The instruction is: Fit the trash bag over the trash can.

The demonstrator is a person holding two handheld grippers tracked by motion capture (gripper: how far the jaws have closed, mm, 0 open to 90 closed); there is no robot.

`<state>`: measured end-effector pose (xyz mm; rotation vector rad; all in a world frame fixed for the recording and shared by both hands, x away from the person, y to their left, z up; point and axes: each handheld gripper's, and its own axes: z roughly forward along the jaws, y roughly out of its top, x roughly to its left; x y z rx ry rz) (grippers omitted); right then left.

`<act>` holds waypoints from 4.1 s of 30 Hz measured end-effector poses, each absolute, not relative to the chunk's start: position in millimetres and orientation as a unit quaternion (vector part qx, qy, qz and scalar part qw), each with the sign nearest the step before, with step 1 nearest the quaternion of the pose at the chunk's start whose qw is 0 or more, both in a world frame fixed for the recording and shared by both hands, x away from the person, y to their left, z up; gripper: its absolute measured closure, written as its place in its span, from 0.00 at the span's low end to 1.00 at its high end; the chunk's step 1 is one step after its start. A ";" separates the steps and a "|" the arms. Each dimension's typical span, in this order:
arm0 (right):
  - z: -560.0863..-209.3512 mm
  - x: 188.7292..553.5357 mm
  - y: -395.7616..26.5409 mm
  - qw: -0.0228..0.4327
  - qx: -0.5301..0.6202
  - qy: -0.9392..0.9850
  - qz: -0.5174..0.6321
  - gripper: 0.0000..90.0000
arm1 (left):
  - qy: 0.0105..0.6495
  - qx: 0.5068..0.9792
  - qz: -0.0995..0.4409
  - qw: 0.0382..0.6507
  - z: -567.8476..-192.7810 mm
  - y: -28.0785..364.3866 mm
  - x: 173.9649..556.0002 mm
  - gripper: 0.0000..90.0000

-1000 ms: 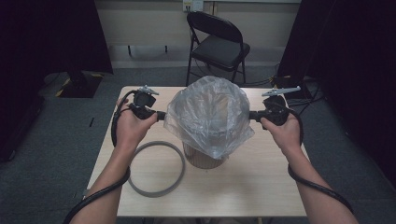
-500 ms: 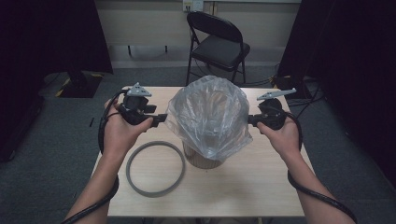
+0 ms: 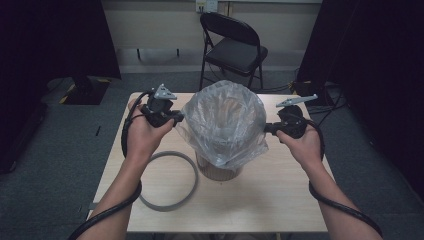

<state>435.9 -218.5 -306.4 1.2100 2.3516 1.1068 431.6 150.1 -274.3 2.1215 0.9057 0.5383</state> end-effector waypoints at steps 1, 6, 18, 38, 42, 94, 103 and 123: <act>-307.5 437.1 -218.9 0.135 0.419 0.813 0.382 1.00 | 0.358 0.829 0.210 0.376 -274.3 149.3 433.8 1.00; -313.9 444.6 -220.2 0.134 0.422 0.812 0.379 1.00 | 0.372 0.828 0.203 0.366 -274.8 145.8 448.5 1.00; -341.7 472.8 -211.2 0.100 0.428 0.811 0.386 1.00 | 0.391 0.836 0.153 0.352 -306.5 137.0 483.3 1.00; -347.0 470.3 -220.5 0.121 0.433 0.796 0.405 0.89 | 0.401 0.836 0.134 0.350 -321.1 139.1 479.5 1.00; -331.2 462.6 -226.6 0.149 0.427 0.793 0.409 0.69 | 0.400 0.834 0.140 0.354 -313.4 140.2 472.8 1.00; -243.1 455.9 -210.4 0.167 0.405 0.791 0.426 1.00 | 0.380 0.829 0.184 0.367 -272.7 141.0 451.1 1.00; -240.9 453.5 -207.2 0.190 0.393 0.799 0.414 1.00 | 0.380 0.830 0.182 0.364 -274.4 139.3 450.3 1.00; -210.0 415.5 -184.2 0.169 0.340 0.794 0.475 0.34 | 0.386 0.829 0.185 0.359 -270.6 137.0 441.0 1.00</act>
